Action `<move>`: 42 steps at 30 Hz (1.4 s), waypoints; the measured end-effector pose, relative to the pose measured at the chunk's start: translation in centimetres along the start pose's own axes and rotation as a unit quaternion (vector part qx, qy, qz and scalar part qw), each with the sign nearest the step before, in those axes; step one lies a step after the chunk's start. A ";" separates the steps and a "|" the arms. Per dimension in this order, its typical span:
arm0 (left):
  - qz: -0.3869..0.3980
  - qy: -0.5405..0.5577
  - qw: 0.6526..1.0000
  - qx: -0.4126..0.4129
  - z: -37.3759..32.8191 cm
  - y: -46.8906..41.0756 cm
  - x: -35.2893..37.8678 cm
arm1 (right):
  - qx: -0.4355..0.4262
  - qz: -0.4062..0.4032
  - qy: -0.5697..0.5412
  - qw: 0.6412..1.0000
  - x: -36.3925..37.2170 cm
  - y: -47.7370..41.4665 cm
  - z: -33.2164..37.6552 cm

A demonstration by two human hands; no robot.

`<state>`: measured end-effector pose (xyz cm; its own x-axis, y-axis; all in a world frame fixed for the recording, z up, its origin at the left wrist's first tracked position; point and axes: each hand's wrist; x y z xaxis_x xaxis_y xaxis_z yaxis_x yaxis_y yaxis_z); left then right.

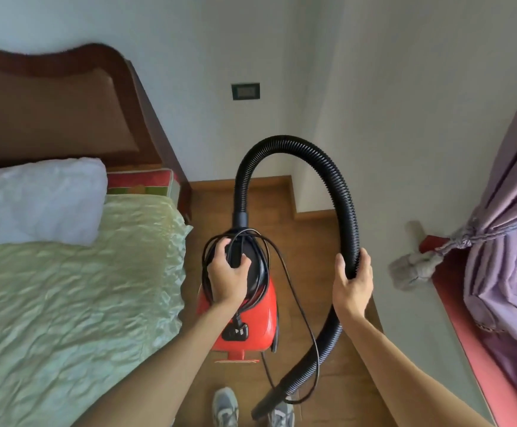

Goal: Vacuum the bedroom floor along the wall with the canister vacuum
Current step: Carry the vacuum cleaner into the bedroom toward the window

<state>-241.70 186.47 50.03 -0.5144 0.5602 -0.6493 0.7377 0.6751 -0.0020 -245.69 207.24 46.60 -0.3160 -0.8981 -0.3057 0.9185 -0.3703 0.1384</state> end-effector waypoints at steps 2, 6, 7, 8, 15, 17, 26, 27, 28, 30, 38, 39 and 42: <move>0.018 -0.015 1.000 -0.009 2.3 -0.8 2.3 | 0.012 0.001 0.004 1.000 1.7 -1.2 -2.4; 0.045 -0.045 0.998 -0.023 7.6 -2.3 7.3 | 0.041 -0.004 0.021 0.999 5.0 -3.3 -8.6; 0.049 -0.050 0.997 -0.026 9.1 -2.6 8.6 | 0.046 -0.003 0.025 0.999 5.8 -3.8 -10.4; 0.053 -0.054 0.997 -0.030 10.6 -3.0 10.0 | 0.052 -0.003 0.029 0.998 6.6 -4.2 -12.3; 0.095 -0.070 0.992 -0.047 20.2 -4.3 19.4 | 0.085 0.000 0.055 0.995 10.8 -5.8 -26.3; 0.105 -0.076 0.990 -0.048 22.2 -4.5 21.9 | 0.095 0.001 0.060 0.994 11.2 -6.0 -29.9; 0.150 -0.082 0.985 -0.032 29.1 -4.5 30.4 | 0.134 -0.028 0.059 0.989 13.1 -6.0 -41.2; 0.154 -0.081 0.984 -0.033 29.7 -4.4 31.2 | 0.138 -0.031 0.059 0.988 13.3 -6.0 -42.1; 0.157 -0.081 0.984 -0.035 30.3 -4.4 31.9 | 0.141 -0.034 0.057 0.988 13.5 -6.1 -42.9; 0.162 -0.082 0.983 -0.038 31.4 -4.3 33.2 | 0.144 -0.040 0.056 0.987 13.9 -6.3 -44.5; 0.168 -0.067 0.982 -0.046 34.7 -4.1 37.2 | 0.144 -0.042 0.056 0.987 14.7 -8.3 -48.6; 0.170 -0.067 0.982 -0.050 35.0 -4.1 37.5 | 0.142 -0.040 0.056 0.987 14.9 -8.5 -49.0; 0.170 -0.067 0.981 -0.057 35.9 -4.1 38.3 | 0.138 -0.037 0.051 0.988 15.4 -9.0 -50.3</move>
<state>-248.75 187.94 -2.12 -0.1787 0.6993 -0.6921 0.7990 0.5136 0.3126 -246.91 208.67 -6.70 -0.3409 -0.8429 -0.4164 0.7892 -0.4972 0.3604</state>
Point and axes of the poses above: each hand's wrist, its own y-axis away from the middle knuckle, its own x-axis out of the palm, z = x × y, and after that the axes turned 10 degrees about -y, right-handed
